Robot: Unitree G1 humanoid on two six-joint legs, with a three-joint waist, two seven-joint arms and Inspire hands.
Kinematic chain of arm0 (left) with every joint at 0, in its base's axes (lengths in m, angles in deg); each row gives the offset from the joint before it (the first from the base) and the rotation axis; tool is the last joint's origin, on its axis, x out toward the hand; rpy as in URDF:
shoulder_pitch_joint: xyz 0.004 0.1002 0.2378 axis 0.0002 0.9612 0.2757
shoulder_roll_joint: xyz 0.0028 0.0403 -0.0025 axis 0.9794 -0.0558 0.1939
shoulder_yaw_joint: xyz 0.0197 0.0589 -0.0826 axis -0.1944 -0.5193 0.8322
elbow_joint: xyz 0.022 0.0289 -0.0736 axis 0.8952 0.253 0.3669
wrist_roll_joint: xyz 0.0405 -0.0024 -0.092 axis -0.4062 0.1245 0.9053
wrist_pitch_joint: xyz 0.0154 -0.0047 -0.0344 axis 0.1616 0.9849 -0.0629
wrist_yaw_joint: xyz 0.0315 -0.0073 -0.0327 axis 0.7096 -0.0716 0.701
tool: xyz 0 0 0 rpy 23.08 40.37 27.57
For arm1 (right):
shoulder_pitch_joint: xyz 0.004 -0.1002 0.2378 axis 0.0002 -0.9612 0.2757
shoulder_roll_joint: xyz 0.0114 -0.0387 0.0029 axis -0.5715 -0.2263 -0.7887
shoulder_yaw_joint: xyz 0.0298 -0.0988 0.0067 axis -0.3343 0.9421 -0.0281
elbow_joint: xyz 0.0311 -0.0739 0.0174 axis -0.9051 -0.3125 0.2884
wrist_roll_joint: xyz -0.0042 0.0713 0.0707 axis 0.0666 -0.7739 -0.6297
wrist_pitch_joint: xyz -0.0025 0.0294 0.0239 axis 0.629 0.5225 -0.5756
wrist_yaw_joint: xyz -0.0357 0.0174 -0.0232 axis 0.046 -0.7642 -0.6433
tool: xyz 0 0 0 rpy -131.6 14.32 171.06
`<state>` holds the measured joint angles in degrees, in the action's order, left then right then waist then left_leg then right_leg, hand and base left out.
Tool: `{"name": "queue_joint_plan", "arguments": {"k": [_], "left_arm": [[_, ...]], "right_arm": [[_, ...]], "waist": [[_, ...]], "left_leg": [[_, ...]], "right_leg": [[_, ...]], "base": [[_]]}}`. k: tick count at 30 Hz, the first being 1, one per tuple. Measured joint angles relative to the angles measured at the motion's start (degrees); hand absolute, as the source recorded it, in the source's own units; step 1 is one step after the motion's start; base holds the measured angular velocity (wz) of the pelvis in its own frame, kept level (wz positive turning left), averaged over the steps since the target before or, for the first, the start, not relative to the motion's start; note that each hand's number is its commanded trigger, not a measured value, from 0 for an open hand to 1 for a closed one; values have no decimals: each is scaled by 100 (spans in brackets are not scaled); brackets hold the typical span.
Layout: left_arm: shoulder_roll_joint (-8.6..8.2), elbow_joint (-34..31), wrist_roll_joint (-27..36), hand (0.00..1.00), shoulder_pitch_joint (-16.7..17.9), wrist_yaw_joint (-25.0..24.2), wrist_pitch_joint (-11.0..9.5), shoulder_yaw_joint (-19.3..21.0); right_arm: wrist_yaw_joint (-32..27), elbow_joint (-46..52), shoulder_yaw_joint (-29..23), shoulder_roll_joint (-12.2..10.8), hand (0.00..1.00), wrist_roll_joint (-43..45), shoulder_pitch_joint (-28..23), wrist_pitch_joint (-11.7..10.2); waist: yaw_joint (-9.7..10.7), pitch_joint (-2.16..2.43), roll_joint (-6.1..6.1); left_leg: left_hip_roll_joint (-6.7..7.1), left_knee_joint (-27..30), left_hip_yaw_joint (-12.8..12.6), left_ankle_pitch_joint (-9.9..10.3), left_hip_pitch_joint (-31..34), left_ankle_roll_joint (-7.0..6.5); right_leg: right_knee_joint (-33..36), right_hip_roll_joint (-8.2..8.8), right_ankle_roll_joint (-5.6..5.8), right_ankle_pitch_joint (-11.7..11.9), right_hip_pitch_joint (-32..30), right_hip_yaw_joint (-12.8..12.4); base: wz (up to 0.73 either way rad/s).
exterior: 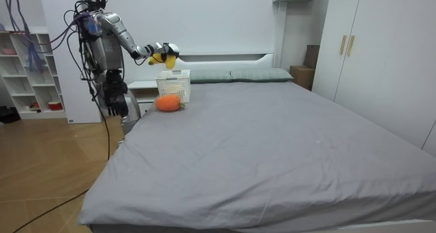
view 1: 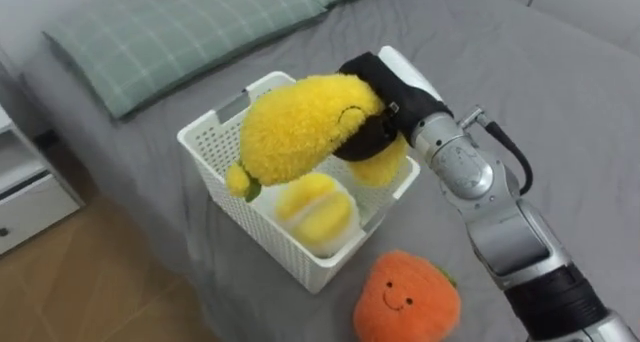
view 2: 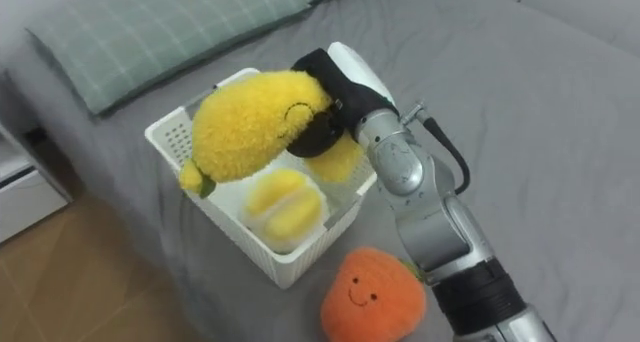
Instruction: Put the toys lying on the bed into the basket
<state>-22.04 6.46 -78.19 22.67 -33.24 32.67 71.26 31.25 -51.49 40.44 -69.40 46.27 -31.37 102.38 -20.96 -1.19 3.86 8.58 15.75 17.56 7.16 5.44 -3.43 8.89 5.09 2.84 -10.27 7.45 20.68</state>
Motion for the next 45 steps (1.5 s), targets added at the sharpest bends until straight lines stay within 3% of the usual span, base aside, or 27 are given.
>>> {"name": "queue_joint_plan", "arguments": {"k": [6,8,16,23,26,45], "left_arm": [[-11,-363,-459,0,-4,-74,116,60],[-21,-414,-486,0,-3,-74,153,96],[-18,-433,-547,0,-12,-52,201,109],[-17,-433,-583,0,-112,-44,199,215],[-18,-432,-583,0,-220,-43,192,210],[-35,-413,-576,0,-269,-37,127,211]], "right_arm": [[15,-452,15,-71,0,11,0,111],[34,-479,17,-73,0,10,0,120],[7,-577,43,-72,0,-7,0,113],[-3,-868,206,-63,0,-2,-2,114],[-3,-898,206,-64,0,4,-3,115],[-4,-971,199,-2,0,-4,-2,76]], "waist": [[-185,42,56],[-223,45,52],[-288,47,80],[-278,48,263],[-279,20,331],[-203,12,324]], "left_leg": [[54,0,174,-55,47,19],[56,-5,175,-85,44,62],[46,-72,136,-108,0,32],[7,-136,21,-110,-37,24],[1,-129,15,-106,-43,21],[8,-112,-8,-74,33,25]], "right_leg": [[-2,-3,5,-45,-42,15],[-6,-5,2,-63,-41,12],[-26,-2,1,-78,-29,-25],[-23,-10,-4,-78,-22,-168],[-11,-15,-16,-69,-32,-191],[4,-25,-26,-61,-99,-352]], "base": [[15],[4],[-3],[-8],[0],[0]]}}
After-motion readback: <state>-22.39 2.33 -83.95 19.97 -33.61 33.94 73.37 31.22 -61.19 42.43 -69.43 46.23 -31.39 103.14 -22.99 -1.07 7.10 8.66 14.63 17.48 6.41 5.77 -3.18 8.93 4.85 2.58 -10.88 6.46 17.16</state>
